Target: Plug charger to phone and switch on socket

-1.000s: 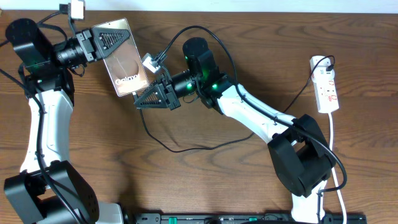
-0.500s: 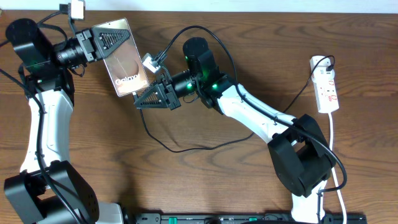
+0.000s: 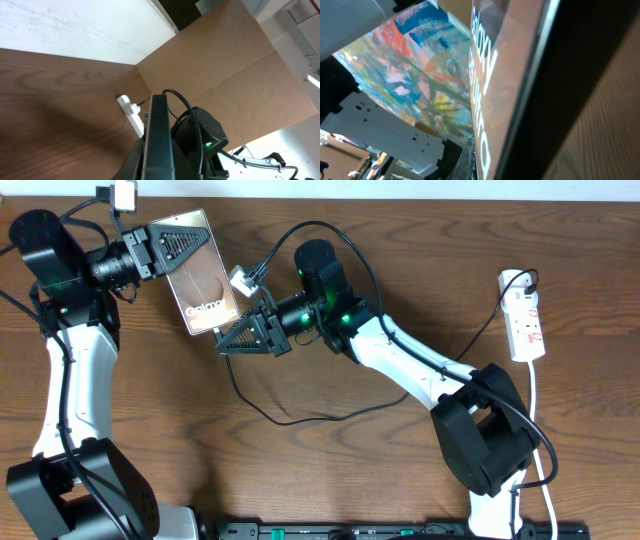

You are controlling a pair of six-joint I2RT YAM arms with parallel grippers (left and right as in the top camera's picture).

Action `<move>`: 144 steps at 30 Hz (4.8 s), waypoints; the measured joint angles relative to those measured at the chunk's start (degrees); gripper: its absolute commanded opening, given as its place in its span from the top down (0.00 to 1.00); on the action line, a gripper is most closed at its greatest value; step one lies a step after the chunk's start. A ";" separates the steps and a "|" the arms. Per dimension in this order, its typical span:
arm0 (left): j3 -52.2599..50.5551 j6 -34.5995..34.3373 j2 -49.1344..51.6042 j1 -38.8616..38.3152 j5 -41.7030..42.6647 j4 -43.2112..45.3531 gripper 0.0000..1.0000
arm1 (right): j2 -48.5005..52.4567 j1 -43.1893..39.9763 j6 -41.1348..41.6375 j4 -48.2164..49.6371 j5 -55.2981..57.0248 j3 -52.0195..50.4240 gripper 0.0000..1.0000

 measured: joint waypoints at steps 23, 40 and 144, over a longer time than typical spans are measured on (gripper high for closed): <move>0.00 0.17 0.00 -0.09 -0.42 0.04 0.93 | 0.92 -0.37 4.20 5.86 -2.08 -0.33 0.99; 0.00 0.94 0.00 -0.09 -0.44 0.07 0.93 | 0.92 -0.35 7.65 6.10 -1.97 -0.33 0.99; 0.00 1.75 0.00 -0.09 -2.36 -2.10 0.93 | 0.92 -2.14 7.06 3.58 -0.70 -0.37 0.99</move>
